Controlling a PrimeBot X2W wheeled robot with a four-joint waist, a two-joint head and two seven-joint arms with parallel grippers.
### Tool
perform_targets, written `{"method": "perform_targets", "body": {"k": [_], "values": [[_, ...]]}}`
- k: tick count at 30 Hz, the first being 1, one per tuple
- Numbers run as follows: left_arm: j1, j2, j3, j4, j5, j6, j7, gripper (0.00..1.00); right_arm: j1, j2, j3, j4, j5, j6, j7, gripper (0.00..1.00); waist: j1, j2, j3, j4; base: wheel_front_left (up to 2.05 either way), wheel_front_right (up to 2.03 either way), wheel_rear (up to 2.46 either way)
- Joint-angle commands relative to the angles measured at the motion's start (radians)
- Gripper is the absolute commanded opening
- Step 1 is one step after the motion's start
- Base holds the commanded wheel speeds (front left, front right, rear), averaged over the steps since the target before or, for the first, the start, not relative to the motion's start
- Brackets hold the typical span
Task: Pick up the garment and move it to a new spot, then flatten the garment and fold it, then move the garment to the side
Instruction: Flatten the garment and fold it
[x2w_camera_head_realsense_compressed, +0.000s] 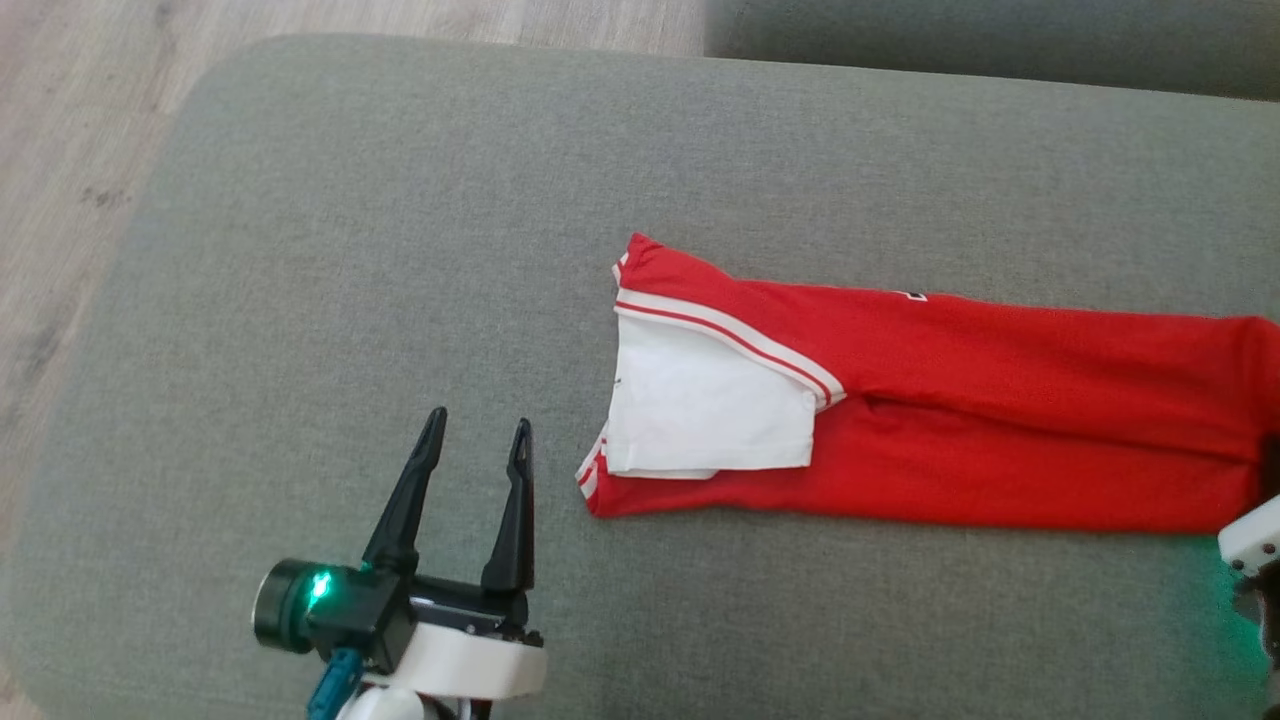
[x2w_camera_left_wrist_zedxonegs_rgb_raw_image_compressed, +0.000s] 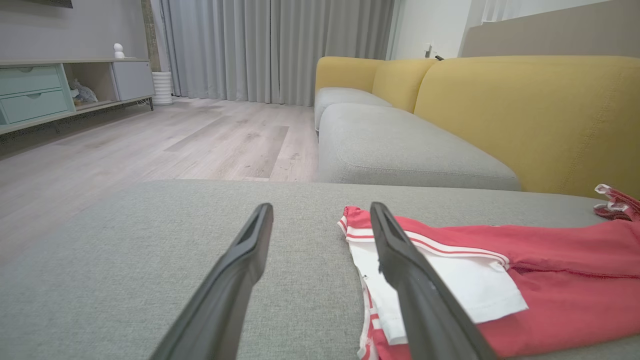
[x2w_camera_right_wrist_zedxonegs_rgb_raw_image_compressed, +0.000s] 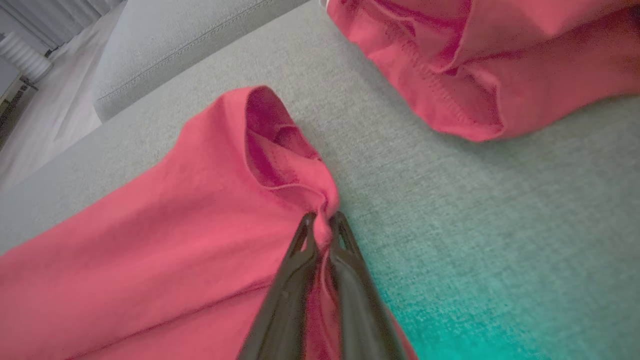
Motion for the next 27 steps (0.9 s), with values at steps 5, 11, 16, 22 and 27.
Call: {"method": "perform_targets", "body": {"k": [5, 11, 16, 22, 27], "values": [[-0.003, -0.013, 0.061, -0.018, 0.024, -0.023, -0.008, 1.0, -0.001, -0.047, 0.022, -0.076, 0.037, 0.007, -0.028, 0.0, 0.0, 0.0, -0.011, -0.016, 0.0, 0.0, 0.0], [0.018, -0.032, 0.084, -0.008, 0.039, -0.049, -0.008, 1.0, 0.02, -0.099, -0.003, -0.169, 0.072, 0.007, 0.007, 0.0, 0.0, 0.0, -0.035, -0.044, 0.0, 0.0, 0.0], [0.033, -0.046, 0.101, 0.003, 0.05, -0.066, -0.008, 1.0, 0.029, -0.062, 0.04, -0.356, 0.16, 0.007, 0.088, 0.0, 0.0, 0.0, -0.056, -0.064, 0.0, 0.0, 0.0], [0.041, -0.067, 0.109, 0.031, 0.064, -0.094, -0.008, 1.0, 0.042, 0.064, 0.2, -0.661, 0.232, 0.007, 0.183, 0.0, 0.0, 0.0, -0.086, -0.059, 0.0, 0.0, 0.0], [0.044, -0.084, 0.114, 0.048, 0.073, -0.112, -0.008, 1.0, 0.031, 0.128, 0.353, -0.733, 0.224, 0.007, 0.21, 0.0, 0.0, 0.0, -0.096, -0.027, 0.0, 0.0, 0.0]]}}
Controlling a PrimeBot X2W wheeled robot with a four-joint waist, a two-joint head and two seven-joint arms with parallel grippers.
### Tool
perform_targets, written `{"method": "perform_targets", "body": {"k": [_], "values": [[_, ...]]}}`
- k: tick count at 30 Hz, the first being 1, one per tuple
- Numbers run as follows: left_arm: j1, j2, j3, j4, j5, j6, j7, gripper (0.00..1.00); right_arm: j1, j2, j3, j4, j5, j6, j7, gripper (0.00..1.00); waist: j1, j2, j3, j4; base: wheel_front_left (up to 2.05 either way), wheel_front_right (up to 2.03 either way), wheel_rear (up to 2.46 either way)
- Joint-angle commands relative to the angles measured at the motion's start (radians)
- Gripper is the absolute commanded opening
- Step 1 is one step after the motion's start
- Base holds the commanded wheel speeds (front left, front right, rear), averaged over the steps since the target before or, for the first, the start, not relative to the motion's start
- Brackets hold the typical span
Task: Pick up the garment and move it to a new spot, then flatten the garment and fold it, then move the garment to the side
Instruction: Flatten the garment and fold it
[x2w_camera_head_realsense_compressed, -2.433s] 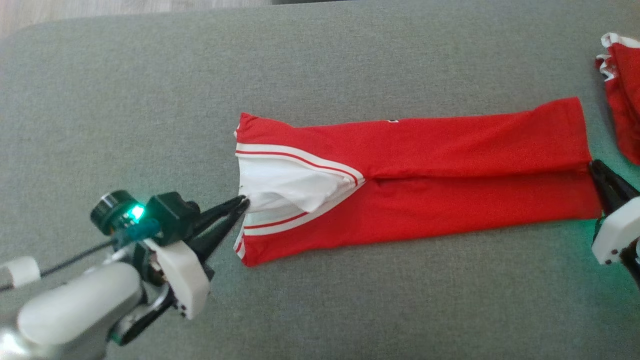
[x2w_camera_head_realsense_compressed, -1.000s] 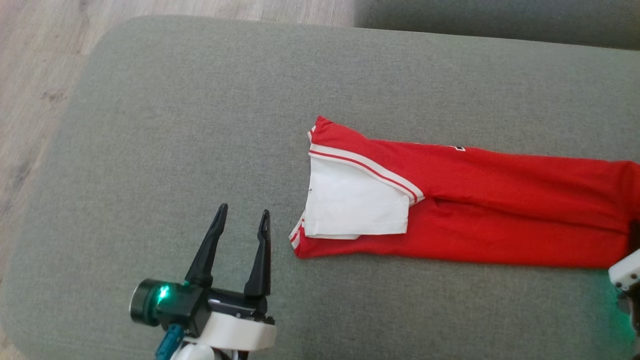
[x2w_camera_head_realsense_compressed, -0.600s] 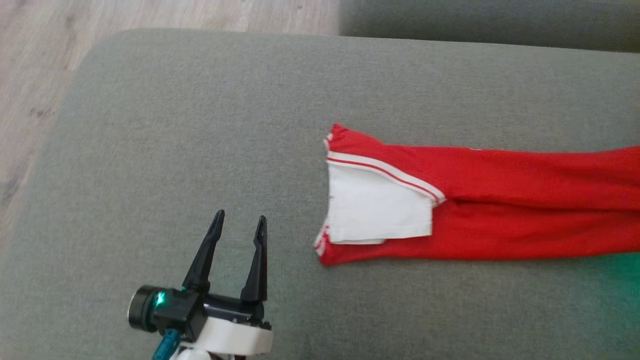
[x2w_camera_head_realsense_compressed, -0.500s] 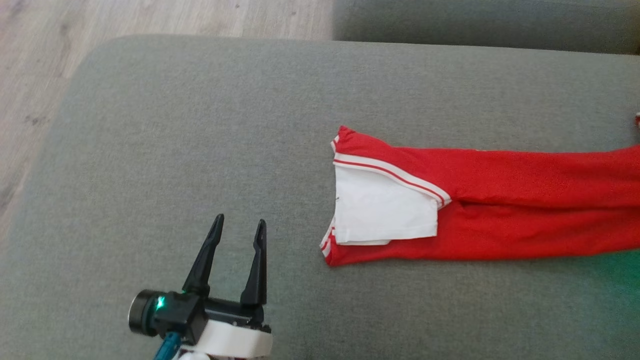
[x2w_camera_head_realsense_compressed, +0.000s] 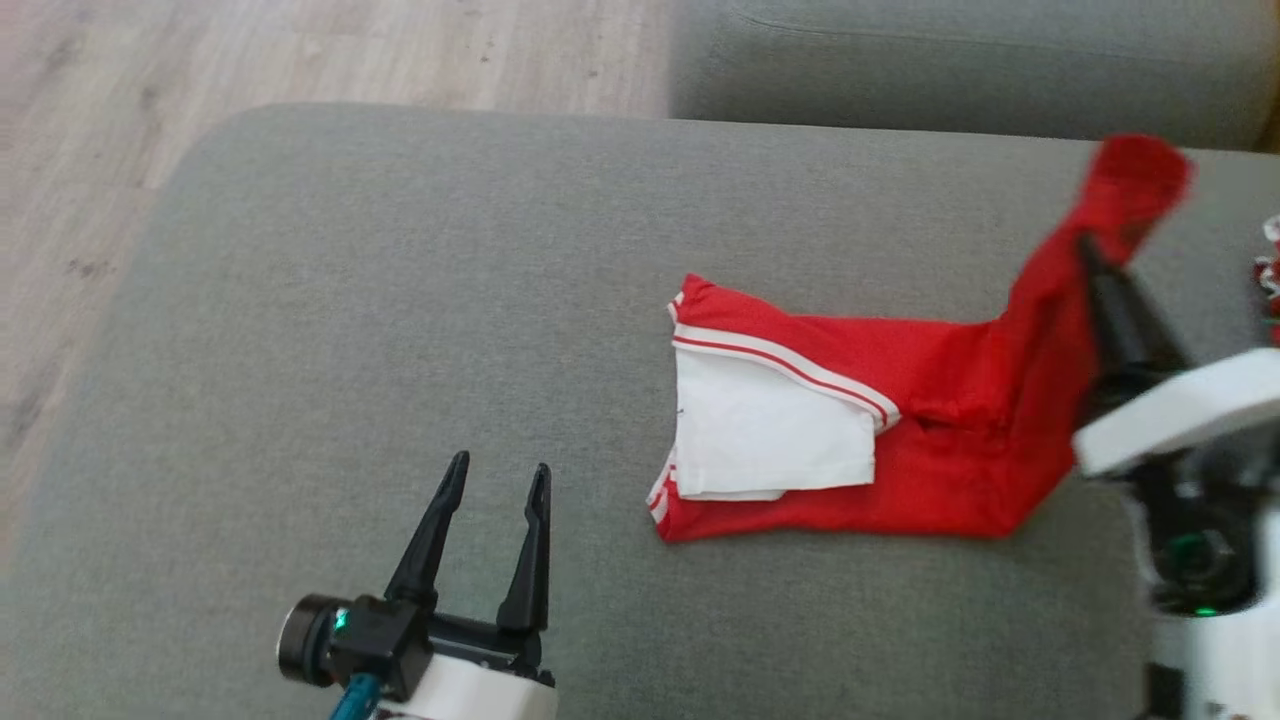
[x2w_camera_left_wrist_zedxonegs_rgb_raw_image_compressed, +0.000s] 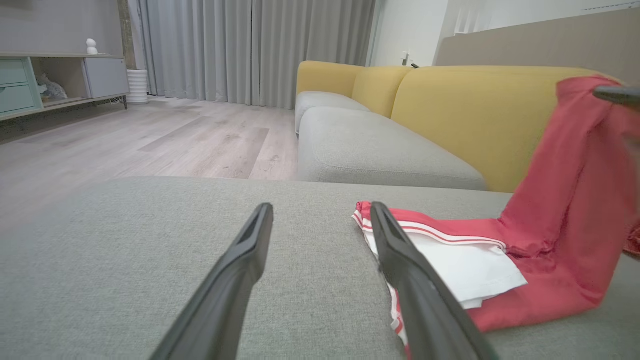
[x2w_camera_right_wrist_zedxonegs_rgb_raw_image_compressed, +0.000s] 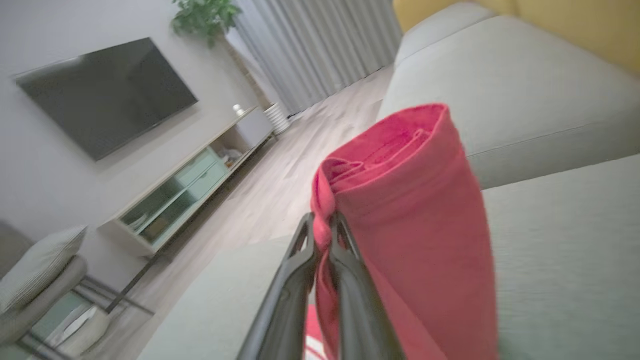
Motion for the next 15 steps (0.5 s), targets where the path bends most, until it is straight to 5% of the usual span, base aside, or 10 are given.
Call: {"method": "perform_targets", "body": {"k": [1, 15], "values": [[-0.021, -0.01, 0.043, -0.022, 0.008, -0.006, -0.008, 1.0, -0.031, 0.009, 0.069, -0.041, 0.005, 0.007, 0.005, 0.0, 0.0001, 0.0, -0.003, 0.02, 0.0, 0.0, 0.0], [-0.025, -0.045, 0.07, 0.012, 0.028, -0.045, -0.008, 1.0, -0.081, 0.022, 0.428, 0.282, 0.077, 0.007, -0.156, 0.0, 0.0001, 0.0, 0.019, 0.124, 0.0, 0.0, 0.0]]}}
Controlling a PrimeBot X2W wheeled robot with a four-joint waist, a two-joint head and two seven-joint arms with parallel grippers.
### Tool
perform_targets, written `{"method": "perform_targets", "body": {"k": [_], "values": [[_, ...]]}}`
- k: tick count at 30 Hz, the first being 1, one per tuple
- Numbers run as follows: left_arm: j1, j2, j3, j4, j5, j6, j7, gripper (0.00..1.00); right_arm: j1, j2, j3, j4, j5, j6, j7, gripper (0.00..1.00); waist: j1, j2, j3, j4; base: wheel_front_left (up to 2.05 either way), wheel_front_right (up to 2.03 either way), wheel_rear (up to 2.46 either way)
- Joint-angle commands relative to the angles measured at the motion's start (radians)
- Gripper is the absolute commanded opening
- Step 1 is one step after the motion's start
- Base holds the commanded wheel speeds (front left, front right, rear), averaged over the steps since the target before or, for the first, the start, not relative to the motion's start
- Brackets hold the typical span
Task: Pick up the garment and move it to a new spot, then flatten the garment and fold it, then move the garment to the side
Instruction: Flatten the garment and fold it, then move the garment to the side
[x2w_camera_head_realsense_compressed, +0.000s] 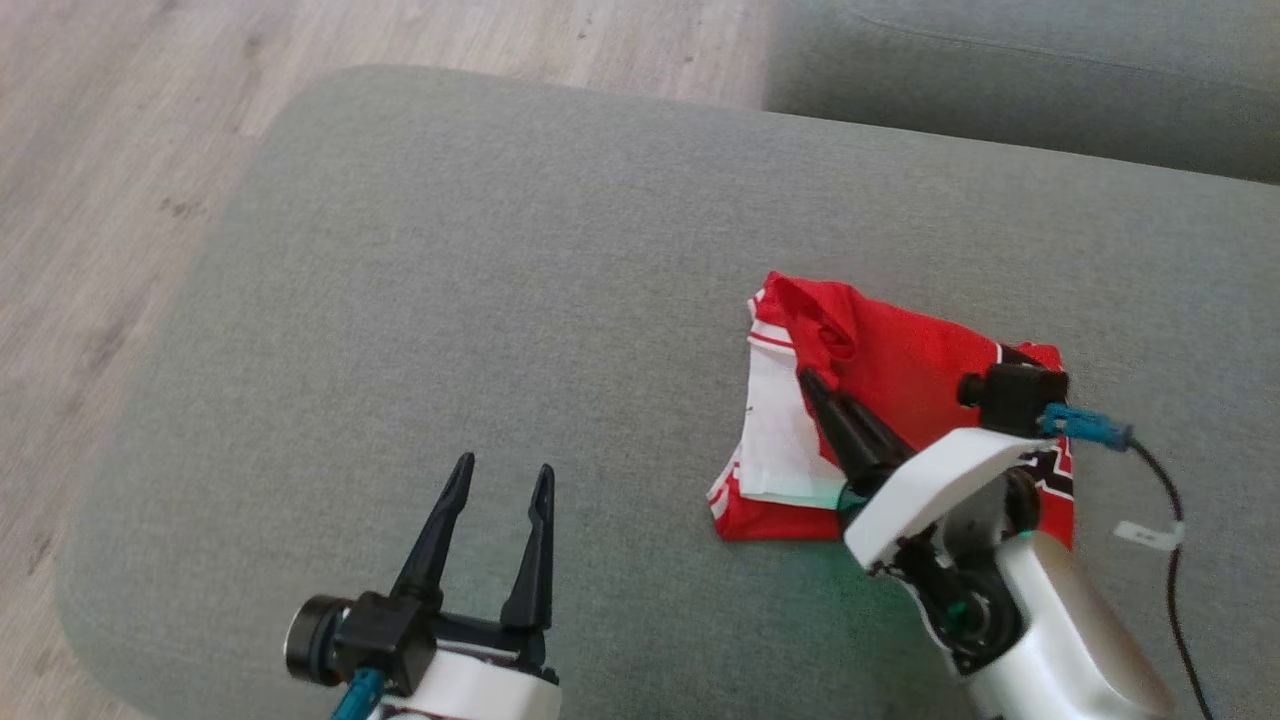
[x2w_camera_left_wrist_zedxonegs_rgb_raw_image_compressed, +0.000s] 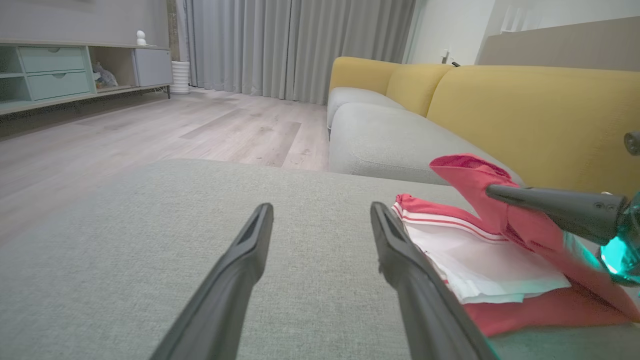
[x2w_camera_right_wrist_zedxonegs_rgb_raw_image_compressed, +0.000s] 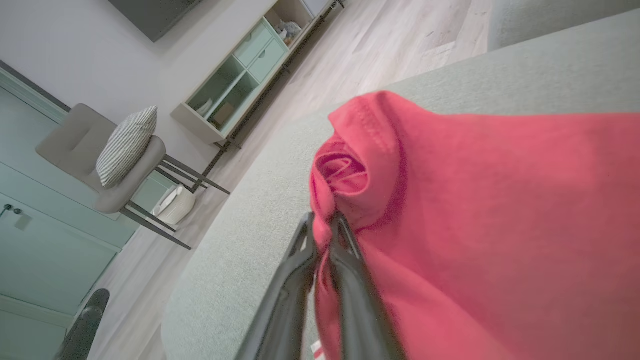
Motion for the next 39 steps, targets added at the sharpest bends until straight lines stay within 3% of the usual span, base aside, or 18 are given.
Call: {"method": "perform_targets", "body": {"k": [1, 2, 7, 9, 14, 16, 22, 29, 39], "values": [[-0.026, -0.01, 0.043, -0.026, 0.009, -0.002, -0.008, 1.0, -0.061, 0.007, 0.029, -0.022, 0.012, 0.007, -0.027, 0.44, 0.0, 0.0, 0.005, 0.009, 0.0, 0.0, 0.0], [-0.026, -0.013, 0.046, -0.026, 0.012, -0.004, -0.008, 1.0, -0.071, 0.007, 0.047, 0.007, 0.026, 0.007, -0.052, 1.0, 0.0, 0.0, 0.005, 0.013, 0.0, 0.0, 0.0], [-0.015, -0.022, 0.059, -0.015, 0.022, -0.012, -0.008, 1.0, -0.11, 0.007, 0.127, 0.077, 0.164, 0.007, -0.183, 1.0, 0.0, 0.0, -0.022, 0.019, 0.0, 0.0, 0.0], [-0.003, -0.023, 0.069, -0.014, 0.025, -0.01, -0.008, 1.0, -0.115, 0.007, 0.128, 0.081, 0.162, 0.007, -0.231, 1.0, 0.0, 0.0, -0.046, 0.01, 0.0, 0.0, 0.0], [0.037, -0.022, 0.095, -0.01, 0.027, -0.003, -0.008, 1.0, -0.054, -0.032, 0.047, 0.061, 0.006, 0.007, -0.325, 1.0, 0.0, 0.0, -0.121, -0.03, 0.0, 0.0, 0.0], [0.054, -0.023, 0.109, -0.01, 0.02, -0.001, -0.008, 1.0, 0.002, -0.048, -0.013, 0.037, -0.007, 0.007, -0.374, 1.0, 0.0, 0.0, -0.154, -0.047, 0.0, 0.0, 0.0], [0.104, -0.027, 0.146, -0.001, 0.018, 0.008, -0.008, 1.0, 0.193, -0.158, -0.127, 0.005, -0.214, 0.007, -0.497, 1.0, 0.0, 0.0, -0.234, -0.084, 0.0, 0.0, 0.0], [0.184, -0.024, 0.207, 0.01, 0.06, 0.007, -0.008, 1.0, 0.409, -0.084, -0.248, -0.106, -0.422, 0.007, -0.505, 1.0, 0.0, 0.0, -0.311, -0.127, 0.0, 0.0, 0.0], [0.28, -0.035, 0.256, 0.002, 0.105, -0.047, -0.008, 1.0, 0.566, -0.019, -0.257, -0.131, -0.494, 0.007, -0.505, 1.0, 0.0, 0.0, -0.36, -0.168, 0.0, 0.0, 0.0]]}}
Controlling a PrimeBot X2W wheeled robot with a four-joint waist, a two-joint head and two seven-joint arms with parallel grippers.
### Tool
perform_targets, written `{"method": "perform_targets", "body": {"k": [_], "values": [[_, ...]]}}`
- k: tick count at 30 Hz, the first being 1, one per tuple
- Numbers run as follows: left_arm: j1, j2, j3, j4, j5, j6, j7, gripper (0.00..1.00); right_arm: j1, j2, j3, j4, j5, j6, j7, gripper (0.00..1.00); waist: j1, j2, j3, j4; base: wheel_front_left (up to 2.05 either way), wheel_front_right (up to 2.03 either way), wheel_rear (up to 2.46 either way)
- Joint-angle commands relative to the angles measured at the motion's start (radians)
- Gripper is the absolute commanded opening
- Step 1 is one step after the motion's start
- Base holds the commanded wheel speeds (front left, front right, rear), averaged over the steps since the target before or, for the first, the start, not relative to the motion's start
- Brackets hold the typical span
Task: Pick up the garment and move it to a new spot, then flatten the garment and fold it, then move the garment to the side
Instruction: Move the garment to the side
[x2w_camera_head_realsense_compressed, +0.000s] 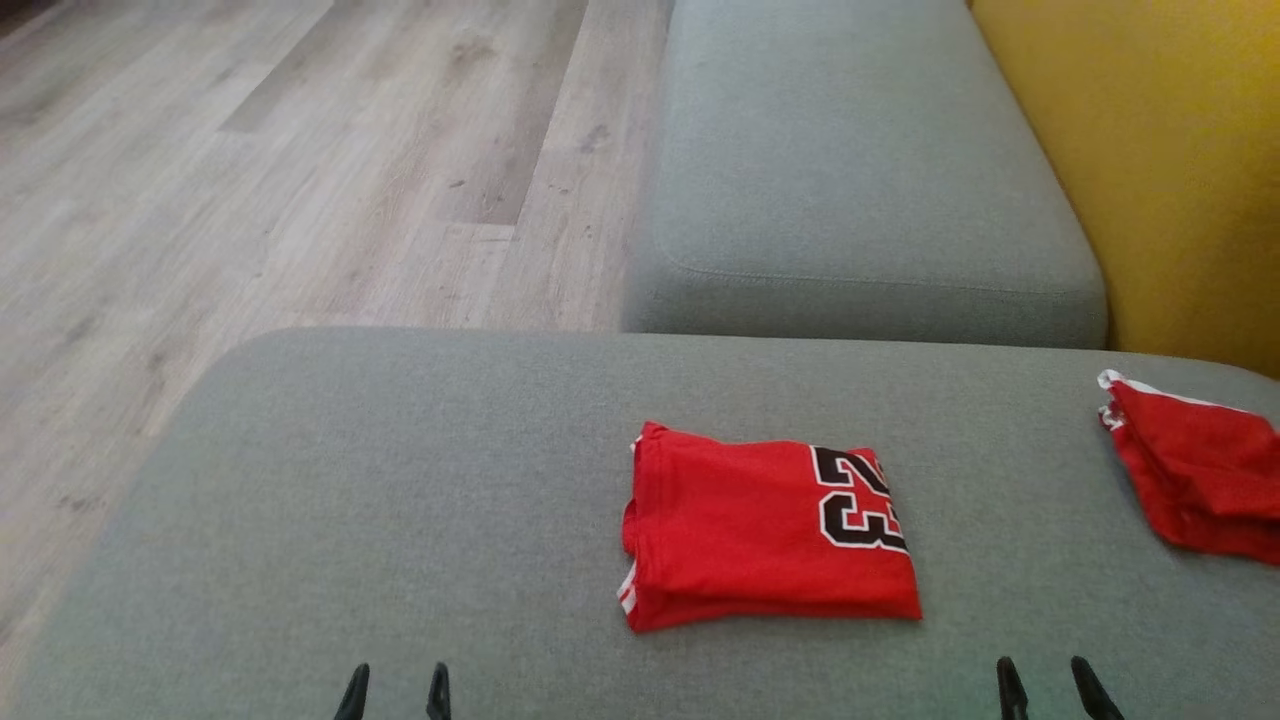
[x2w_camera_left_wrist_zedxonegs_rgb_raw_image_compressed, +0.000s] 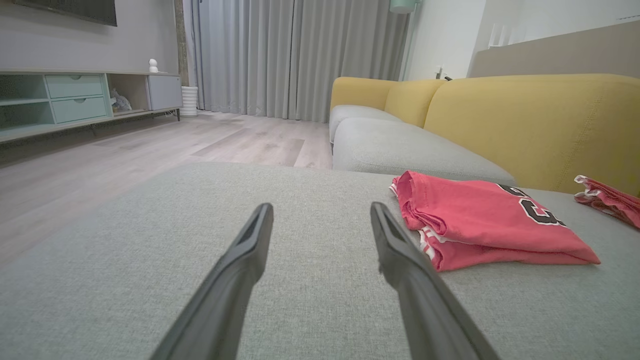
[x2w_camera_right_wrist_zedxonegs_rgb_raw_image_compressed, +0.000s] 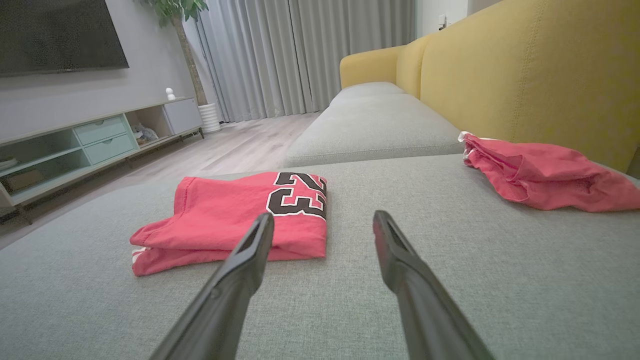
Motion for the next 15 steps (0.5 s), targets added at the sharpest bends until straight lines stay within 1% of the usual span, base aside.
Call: {"method": "perform_targets", "body": {"k": [1, 15], "values": [[-0.046, -0.016, 0.042, -0.029, 0.012, -0.006, -0.008, 1.0, -0.047, -0.011, 0.018, -0.03, -0.008, 0.007, -0.011, 1.0, 0.0002, -0.0001, -0.006, -0.009, 0.0, 0.0, 0.0], [-0.041, -0.03, 0.069, -0.009, 0.047, -0.034, -0.008, 1.0, -0.038, 0.002, 0.016, -0.018, -0.017, 0.007, -0.011, 1.0, 0.0002, -0.0001, -0.019, -0.016, 0.0, 0.0, 0.0]]}}
